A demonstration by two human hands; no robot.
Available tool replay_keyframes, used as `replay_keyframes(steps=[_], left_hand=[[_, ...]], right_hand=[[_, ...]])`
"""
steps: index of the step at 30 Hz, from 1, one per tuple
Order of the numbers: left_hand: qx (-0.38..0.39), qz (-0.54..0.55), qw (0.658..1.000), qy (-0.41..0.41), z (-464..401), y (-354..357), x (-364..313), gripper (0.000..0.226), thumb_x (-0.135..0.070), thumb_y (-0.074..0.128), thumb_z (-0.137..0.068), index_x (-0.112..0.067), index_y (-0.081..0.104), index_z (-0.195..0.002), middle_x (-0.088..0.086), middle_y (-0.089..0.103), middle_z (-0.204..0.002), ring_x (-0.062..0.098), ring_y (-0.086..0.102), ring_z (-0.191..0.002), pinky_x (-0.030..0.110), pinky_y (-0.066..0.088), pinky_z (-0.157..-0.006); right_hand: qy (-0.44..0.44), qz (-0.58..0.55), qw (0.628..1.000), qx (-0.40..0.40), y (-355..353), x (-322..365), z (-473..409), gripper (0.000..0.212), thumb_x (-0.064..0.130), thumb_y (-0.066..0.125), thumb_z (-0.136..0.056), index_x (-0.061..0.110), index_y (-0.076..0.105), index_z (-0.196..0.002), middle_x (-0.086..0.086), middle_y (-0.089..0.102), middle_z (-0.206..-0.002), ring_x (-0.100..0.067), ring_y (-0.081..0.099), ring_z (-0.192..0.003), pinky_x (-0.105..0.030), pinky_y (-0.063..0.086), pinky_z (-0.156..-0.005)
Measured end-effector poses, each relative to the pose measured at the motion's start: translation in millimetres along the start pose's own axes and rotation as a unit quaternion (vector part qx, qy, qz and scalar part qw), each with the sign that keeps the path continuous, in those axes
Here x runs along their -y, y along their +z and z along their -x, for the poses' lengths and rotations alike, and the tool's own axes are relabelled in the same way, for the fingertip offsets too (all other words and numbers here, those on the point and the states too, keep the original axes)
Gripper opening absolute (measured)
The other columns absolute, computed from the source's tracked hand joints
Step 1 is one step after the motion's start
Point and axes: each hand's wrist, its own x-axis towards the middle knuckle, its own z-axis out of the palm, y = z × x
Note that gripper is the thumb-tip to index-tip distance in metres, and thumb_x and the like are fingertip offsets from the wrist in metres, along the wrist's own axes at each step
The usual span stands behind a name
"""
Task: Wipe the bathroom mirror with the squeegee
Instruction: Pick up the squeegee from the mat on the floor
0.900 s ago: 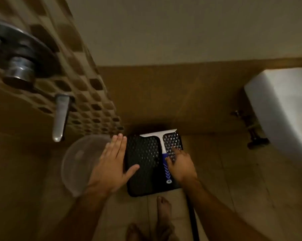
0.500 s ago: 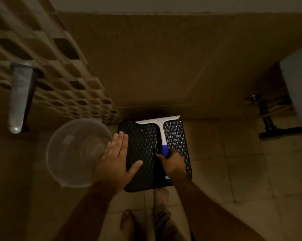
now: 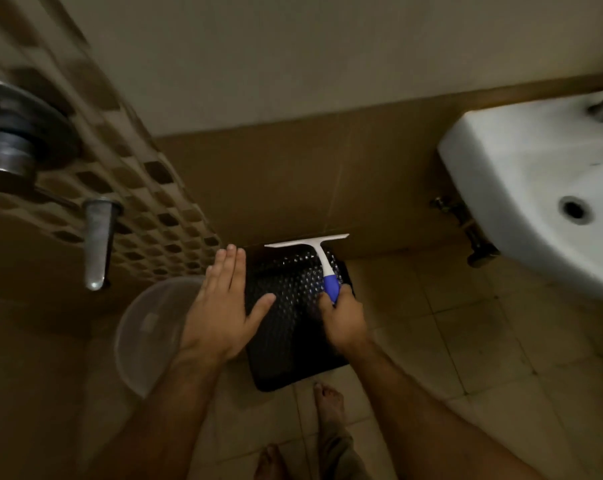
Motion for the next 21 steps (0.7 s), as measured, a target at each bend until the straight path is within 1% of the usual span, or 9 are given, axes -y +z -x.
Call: replay_keyframes(steps=[2, 4, 6, 9, 11, 14, 17, 19, 21], left_hand=[[-0.021, -0.011, 1.000, 0.019, 3.7, -31.4, -9.1, 0.093, -0.072, 0.013, -0.089, -0.008, 0.004, -0.156, 0.008, 0.001, -0.163, 0.017, -0.006, -0.150, 0.035, 0.004, -0.122], [-0.048, -0.022, 0.998, 0.037, 10.3, -65.9, -17.6, 0.093, -0.071, 0.014, -0.089, -0.007, 0.008, -0.156, 0.010, 0.005, -0.163, 0.020, -0.001, -0.151, 0.038, 0.009, -0.123], [-0.071, -0.034, 0.996, 0.051, 16.5, -99.6, -23.5, 0.093, -0.070, 0.015, -0.089, -0.005, 0.009, -0.155, 0.011, 0.007, -0.163, 0.022, 0.000, -0.151, 0.039, 0.011, -0.123], [-0.109, -0.050, 0.990, 0.070, 22.8, -146.2, -30.2, 0.092, -0.070, 0.015, -0.090, -0.005, 0.010, -0.155, 0.012, 0.007, -0.163, 0.022, 0.001, -0.151, 0.039, 0.010, -0.123], [-0.138, -0.054, 0.986, 0.082, 26.2, -177.5, -37.6, 0.091, -0.071, 0.012, -0.091, -0.005, 0.008, -0.155, 0.012, 0.005, -0.163, 0.022, -0.001, -0.151, 0.038, 0.008, -0.123], [-0.182, -0.050, 0.976, 0.106, 29.5, -220.6, -53.5, 0.091, -0.070, 0.012, -0.092, -0.005, 0.009, -0.155, 0.012, 0.007, -0.162, 0.022, 0.001, -0.151, 0.040, 0.010, -0.123], [-0.222, -0.043, 0.966, 0.126, 28.7, -262.4, -75.9, 0.091, -0.072, 0.011, -0.092, -0.007, 0.006, -0.156, 0.010, 0.004, -0.163, 0.021, -0.002, -0.151, 0.040, 0.010, -0.123], [-0.243, -0.033, 0.958, 0.146, 27.9, -291.4, -95.4, 0.092, -0.072, 0.011, -0.090, -0.008, 0.003, -0.156, 0.009, 0.000, -0.163, 0.020, -0.005, -0.150, 0.038, 0.007, -0.123], [-0.268, -0.023, 0.948, 0.169, 25.6, -319.0, -117.7, 0.092, -0.073, 0.012, -0.089, -0.010, 0.001, -0.156, 0.007, -0.004, -0.163, 0.018, -0.008, -0.150, 0.035, 0.002, -0.122]], right_hand=[[-0.023, 0.009, 1.000, -0.019, -17.6, 13.7, 22.3, 0.027, 0.036, 0.049, -0.096, 0.012, 0.048, -0.107, -0.006, 0.059, -0.089, -0.018, 0.056, -0.068, -0.028, 0.039, -0.057], [-0.051, 0.010, 0.998, -0.043, -36.8, 29.7, 47.2, 0.024, 0.036, 0.049, -0.095, 0.013, 0.046, -0.101, -0.006, 0.059, -0.087, -0.020, 0.055, -0.067, -0.029, 0.039, -0.058], [-0.076, 0.004, 0.995, -0.064, -56.5, 48.2, 70.3, 0.024, 0.038, 0.049, -0.095, 0.014, 0.045, -0.098, -0.007, 0.059, -0.087, -0.019, 0.057, -0.067, -0.032, 0.042, -0.057], [-0.103, -0.013, 0.990, -0.096, -89.3, 77.9, 100.0, 0.028, 0.041, 0.049, -0.093, 0.013, 0.047, -0.099, -0.007, 0.061, -0.087, -0.023, 0.060, -0.072, -0.037, 0.048, -0.064], [-0.123, -0.017, 0.983, -0.136, -114.9, 96.4, 120.6, 0.029, 0.042, 0.049, -0.092, 0.014, 0.048, -0.099, -0.007, 0.060, -0.087, -0.025, 0.061, -0.073, -0.038, 0.048, -0.066], [-0.149, -0.033, 0.968, -0.201, -152.7, 117.3, 147.4, 0.030, 0.043, 0.049, -0.092, 0.014, 0.047, -0.097, -0.010, 0.062, -0.086, -0.027, 0.061, -0.072, -0.040, 0.049, -0.064], [-0.167, -0.054, 0.950, -0.259, -192.9, 137.1, 169.8, 0.029, 0.044, 0.048, -0.092, 0.014, 0.046, -0.095, -0.008, 0.059, -0.083, -0.024, 0.056, -0.066, -0.037, 0.043, -0.060], [-0.186, -0.069, 0.935, -0.292, -222.2, 150.1, 186.0, 0.028, 0.044, 0.047, -0.092, 0.015, 0.046, -0.094, -0.006, 0.057, -0.080, -0.022, 0.055, -0.064, -0.034, 0.043, -0.058], [-0.212, -0.081, 0.921, -0.317, -251.6, 161.4, 200.3, 0.027, 0.043, 0.047, -0.092, 0.016, 0.046, -0.092, -0.002, 0.055, -0.075, -0.018, 0.053, -0.061, -0.029, 0.038, -0.050]])
